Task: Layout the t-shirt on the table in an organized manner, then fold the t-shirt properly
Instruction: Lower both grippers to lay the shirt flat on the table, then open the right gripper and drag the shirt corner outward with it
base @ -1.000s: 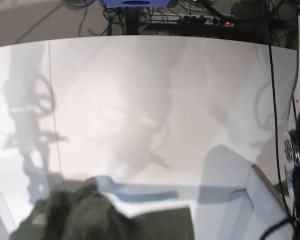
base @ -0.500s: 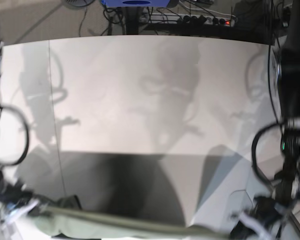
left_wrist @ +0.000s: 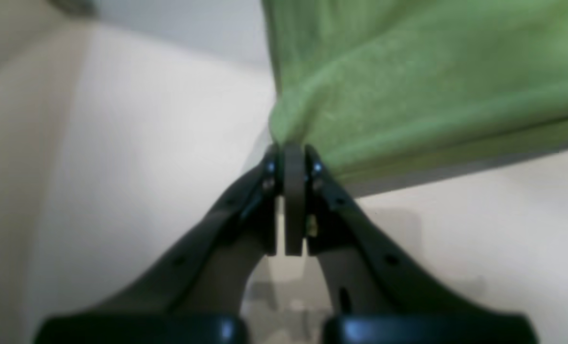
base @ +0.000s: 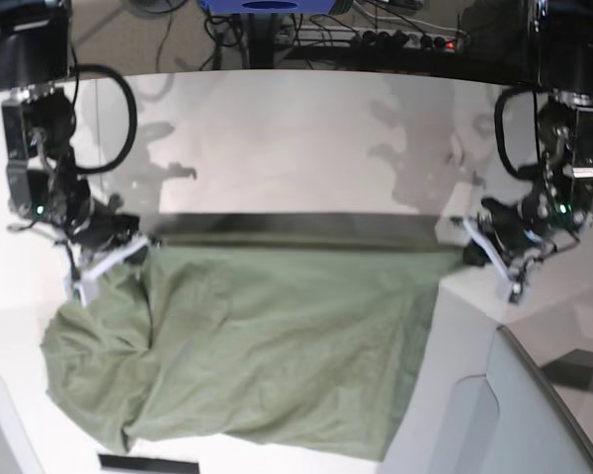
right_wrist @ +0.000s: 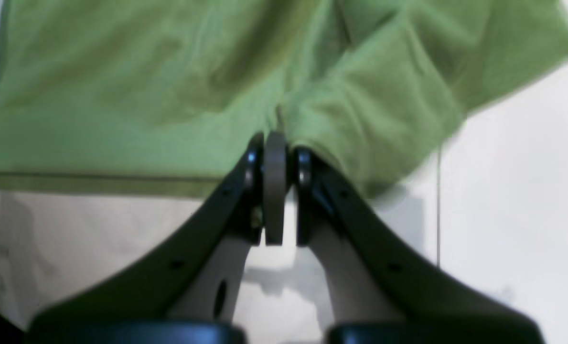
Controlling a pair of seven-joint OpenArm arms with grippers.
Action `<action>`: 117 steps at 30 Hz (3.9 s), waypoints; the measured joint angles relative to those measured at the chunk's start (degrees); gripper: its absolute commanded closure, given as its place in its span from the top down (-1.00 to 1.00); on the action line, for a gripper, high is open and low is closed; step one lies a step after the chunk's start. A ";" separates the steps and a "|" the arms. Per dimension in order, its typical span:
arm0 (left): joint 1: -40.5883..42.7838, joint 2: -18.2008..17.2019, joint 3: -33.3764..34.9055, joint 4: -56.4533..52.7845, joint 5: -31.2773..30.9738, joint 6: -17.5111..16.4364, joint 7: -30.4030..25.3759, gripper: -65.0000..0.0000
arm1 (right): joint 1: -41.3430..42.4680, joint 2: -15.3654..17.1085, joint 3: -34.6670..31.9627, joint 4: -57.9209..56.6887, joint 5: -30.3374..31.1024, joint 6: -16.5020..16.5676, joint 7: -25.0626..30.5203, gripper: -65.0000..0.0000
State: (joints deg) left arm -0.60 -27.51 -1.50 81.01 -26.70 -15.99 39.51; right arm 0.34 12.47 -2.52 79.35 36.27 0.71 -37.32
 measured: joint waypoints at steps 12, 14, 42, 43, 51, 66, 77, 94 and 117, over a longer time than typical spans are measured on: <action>5.70 0.02 0.07 0.13 0.94 -0.35 -4.39 -1.00 | -5.46 -0.26 -0.07 0.04 -0.35 -0.33 0.22 -1.00; 6.05 0.02 0.02 0.13 0.96 -0.33 -4.35 -1.00 | -6.12 -1.70 0.11 0.04 -0.50 -0.74 0.04 -1.00; 9.09 4.09 -17.03 3.10 1.16 0.24 -4.13 -0.42 | -3.08 -3.02 15.47 4.70 -0.50 -13.16 -3.74 -0.52; 8.15 4.46 -16.76 2.34 1.20 0.22 -4.17 -0.42 | -1.44 -2.80 16.74 2.03 -0.50 -12.85 -4.22 -0.36; 5.75 7.17 -16.68 -0.96 1.20 0.20 -3.98 -0.40 | 9.68 -1.88 17.86 -14.73 -0.04 -8.24 -4.24 0.01; 6.16 6.86 -16.79 -1.38 1.22 0.11 -4.15 -0.42 | 13.29 -1.97 17.90 -27.34 -0.33 -2.54 3.52 -0.01; 5.55 6.95 -16.79 -1.38 1.20 0.11 -4.17 -0.43 | 13.18 -2.84 17.79 -27.39 -0.28 -2.36 2.84 -0.80; 5.44 7.04 -16.81 -5.42 1.22 0.11 -4.24 -0.43 | 2.05 -5.97 25.24 -4.37 -0.50 -8.31 -5.14 -1.00; 3.45 7.30 -16.63 -6.25 1.22 0.13 -4.35 -0.41 | -15.91 -17.51 44.33 18.08 -0.57 -8.68 -19.71 -1.00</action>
State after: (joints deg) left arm 2.85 -20.21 -18.13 74.76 -25.47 -15.86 35.16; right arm -15.57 -5.04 41.80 97.43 35.70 -7.97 -57.04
